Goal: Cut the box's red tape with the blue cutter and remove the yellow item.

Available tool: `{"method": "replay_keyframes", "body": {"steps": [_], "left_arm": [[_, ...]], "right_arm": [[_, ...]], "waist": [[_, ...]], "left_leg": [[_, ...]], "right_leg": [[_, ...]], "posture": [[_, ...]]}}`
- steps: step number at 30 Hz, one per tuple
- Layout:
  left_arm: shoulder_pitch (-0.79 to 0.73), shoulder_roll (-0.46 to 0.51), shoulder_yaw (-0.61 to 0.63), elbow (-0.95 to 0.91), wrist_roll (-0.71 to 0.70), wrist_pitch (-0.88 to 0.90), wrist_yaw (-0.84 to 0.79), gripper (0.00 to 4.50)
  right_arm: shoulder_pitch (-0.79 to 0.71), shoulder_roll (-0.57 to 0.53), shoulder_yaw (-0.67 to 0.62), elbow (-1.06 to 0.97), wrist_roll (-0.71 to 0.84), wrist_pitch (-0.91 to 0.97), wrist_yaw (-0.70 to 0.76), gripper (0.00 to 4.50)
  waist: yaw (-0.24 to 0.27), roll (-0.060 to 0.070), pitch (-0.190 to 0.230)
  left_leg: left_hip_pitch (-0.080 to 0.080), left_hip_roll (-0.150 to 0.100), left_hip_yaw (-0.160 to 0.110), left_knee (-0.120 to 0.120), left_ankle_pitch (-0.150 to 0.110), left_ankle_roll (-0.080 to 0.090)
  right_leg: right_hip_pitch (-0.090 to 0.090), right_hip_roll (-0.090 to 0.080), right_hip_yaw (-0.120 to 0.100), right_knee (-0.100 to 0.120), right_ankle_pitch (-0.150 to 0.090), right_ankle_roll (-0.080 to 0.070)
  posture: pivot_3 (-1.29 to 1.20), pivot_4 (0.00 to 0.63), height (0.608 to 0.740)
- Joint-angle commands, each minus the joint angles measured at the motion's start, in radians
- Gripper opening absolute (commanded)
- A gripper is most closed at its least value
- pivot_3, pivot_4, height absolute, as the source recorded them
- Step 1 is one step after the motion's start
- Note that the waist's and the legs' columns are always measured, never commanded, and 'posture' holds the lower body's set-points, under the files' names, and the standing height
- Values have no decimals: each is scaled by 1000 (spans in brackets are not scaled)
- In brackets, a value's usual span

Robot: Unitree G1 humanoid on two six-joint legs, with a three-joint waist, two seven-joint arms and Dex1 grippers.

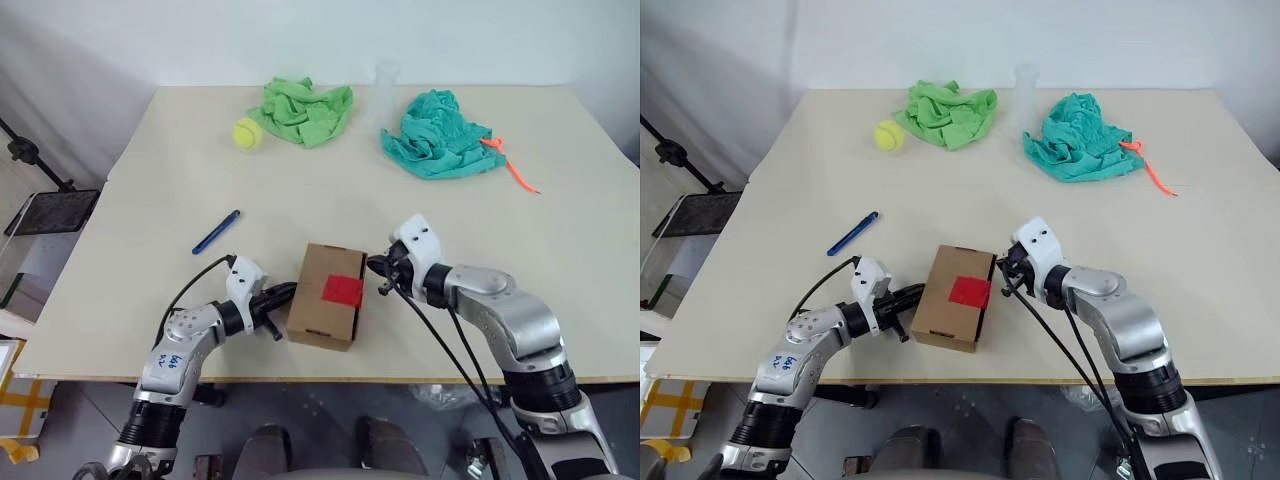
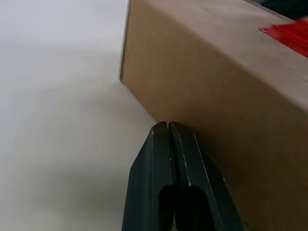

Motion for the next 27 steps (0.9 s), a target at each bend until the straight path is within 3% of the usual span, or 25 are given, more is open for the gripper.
{"method": "replay_keyframes", "body": {"steps": [1,9,19,22,27], "left_arm": [[1,-3,-52,-51,-33,79,-31,55],[-67,-44,-109,-34,-17,135,-30,55],[-46,30,-44,-7,-14,123,-36,55],[-57,59,-17,39,-3,90,-34,55],[-168,39,28,262,62,-137,35,55]], "right_arm": [[-66,38,35,41,1,-31,13,12],[-184,74,53,240,-83,-209,2,12],[-123,-51,-116,190,-159,-326,-106,12],[-82,-83,-211,105,-110,-237,-113,12],[82,-196,-314,-185,40,88,-35,12]], "waist": [[-2,0,0],[2,0,0],[-4,0,0],[-16,0,0],[-18,0,0]], "left_leg": [[0,0,0,0,0,0],[0,0,1,1,0,0],[-2,0,2,1,0,0],[-1,0,2,0,0,0],[1,1,2,0,0,1]], "right_leg": [[0,0,0,0,0,0],[0,0,1,1,0,1],[-2,0,1,2,0,1],[-2,0,2,1,0,1],[-2,1,2,4,0,0]], "posture": [[0,150,740],[0,150,740],[0,150,740],[0,150,740],[0,150,740]]}}
